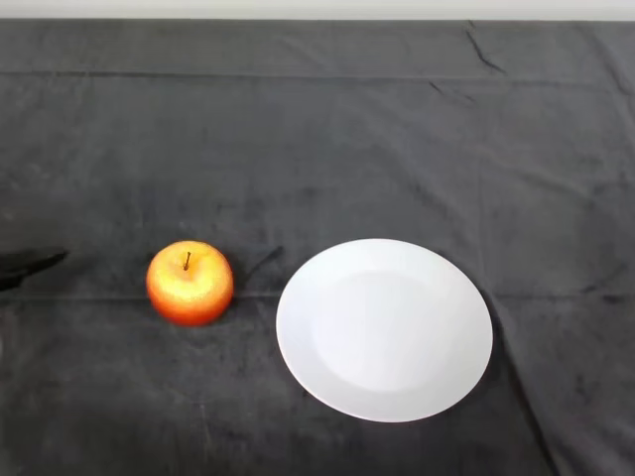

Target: Move the apple to the plate

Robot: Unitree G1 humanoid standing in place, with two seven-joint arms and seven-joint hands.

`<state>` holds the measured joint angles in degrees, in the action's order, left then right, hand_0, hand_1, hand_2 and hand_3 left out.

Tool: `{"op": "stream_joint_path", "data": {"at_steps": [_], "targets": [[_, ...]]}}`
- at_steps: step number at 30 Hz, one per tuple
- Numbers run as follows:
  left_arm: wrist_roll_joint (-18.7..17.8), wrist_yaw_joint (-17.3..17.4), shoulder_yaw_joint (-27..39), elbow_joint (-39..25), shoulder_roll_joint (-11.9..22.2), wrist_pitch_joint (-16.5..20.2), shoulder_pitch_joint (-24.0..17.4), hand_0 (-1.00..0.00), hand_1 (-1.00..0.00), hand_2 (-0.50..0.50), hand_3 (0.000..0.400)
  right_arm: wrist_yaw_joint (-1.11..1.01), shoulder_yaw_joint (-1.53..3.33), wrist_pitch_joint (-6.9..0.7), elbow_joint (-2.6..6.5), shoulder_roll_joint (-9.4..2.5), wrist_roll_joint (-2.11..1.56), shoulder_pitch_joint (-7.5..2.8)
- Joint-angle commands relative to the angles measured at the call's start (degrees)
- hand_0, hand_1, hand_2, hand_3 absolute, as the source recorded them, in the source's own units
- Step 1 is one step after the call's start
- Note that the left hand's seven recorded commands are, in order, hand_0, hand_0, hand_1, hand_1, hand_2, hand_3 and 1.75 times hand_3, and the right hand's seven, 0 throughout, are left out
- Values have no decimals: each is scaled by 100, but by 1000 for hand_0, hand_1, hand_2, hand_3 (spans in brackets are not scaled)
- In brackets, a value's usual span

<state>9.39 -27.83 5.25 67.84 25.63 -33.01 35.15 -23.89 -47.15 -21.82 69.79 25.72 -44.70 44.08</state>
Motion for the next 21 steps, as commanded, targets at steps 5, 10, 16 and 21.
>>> {"op": "stream_joint_path", "data": {"at_steps": [5,10,16,21], "targets": [[182,157,-208,-261,-134,-171,326,0,0,0,0,-30,-55,19,2,168,-112,264],[232,251,-319,-351,-251,-169,326,0,0,0,0,-29,-55,19,-1,166,-112,263],[242,454,-460,-477,-444,-151,200,0,0,0,0,-28,-54,19,-5,164,-112,262],[107,1060,-563,-673,-505,94,40,0,0,0,0,-26,-53,19,-11,162,-112,259]]}}
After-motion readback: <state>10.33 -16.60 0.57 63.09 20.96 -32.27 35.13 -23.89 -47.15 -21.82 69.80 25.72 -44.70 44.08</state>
